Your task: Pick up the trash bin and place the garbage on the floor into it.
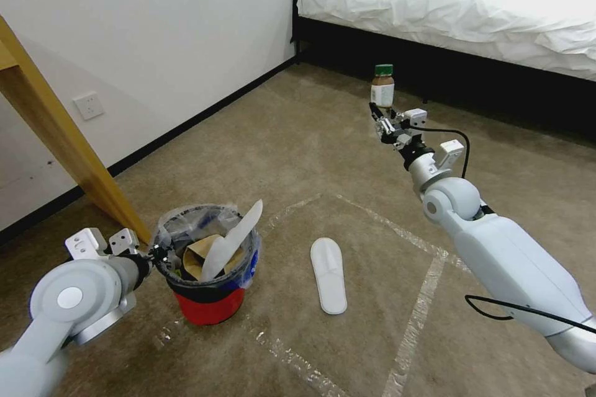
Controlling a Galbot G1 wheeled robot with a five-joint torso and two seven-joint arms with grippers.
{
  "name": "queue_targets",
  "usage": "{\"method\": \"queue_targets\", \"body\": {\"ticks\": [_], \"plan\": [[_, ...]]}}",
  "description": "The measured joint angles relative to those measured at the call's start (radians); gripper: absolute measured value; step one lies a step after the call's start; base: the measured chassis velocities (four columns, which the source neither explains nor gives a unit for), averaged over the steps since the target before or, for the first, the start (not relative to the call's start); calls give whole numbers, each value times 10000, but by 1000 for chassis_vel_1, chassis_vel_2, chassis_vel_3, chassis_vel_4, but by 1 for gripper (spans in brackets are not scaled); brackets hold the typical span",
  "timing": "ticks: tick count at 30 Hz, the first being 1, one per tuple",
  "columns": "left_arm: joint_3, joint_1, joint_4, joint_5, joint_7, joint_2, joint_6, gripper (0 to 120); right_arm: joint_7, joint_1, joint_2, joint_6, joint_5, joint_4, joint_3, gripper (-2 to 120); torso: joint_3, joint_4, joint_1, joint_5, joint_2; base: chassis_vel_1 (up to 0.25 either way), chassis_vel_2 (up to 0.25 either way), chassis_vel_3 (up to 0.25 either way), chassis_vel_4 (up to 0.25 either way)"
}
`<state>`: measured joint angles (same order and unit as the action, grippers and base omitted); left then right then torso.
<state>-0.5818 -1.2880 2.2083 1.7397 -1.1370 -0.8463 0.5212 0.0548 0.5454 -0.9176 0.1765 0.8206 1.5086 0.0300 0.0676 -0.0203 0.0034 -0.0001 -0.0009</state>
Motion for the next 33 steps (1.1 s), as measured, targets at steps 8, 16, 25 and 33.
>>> {"method": "queue_targets", "body": {"ticks": [8, 16, 25, 33], "plan": [[41, 99, 45, 90, 43, -35, -30, 4, 1782, 15, -196, 906, 823, 732, 378, 28, -1, 0, 0, -2, 1, 0, 0, 0, 0], [67, 210, 71, 244, 127, 33, -55, 4, 2373, -226, -501, 958, 617, 1433, 1586, 28, -1, -2, 0, -5, 1, 0, 0, 0, 0], [133, 302, 73, 272, 176, -9, -56, 4, 2532, -697, -1093, 1058, -3, 1531, 3566, 28, 0, 0, 0, -4, 1, 0, 0, 0, 0], [133, 288, 89, 284, 190, -69, -57, 4, 2555, -1058, -2068, 1141, -344, 929, 4766, 28, -1, 0, 0, -3, 0, 0, 0, 0, 0]]}}
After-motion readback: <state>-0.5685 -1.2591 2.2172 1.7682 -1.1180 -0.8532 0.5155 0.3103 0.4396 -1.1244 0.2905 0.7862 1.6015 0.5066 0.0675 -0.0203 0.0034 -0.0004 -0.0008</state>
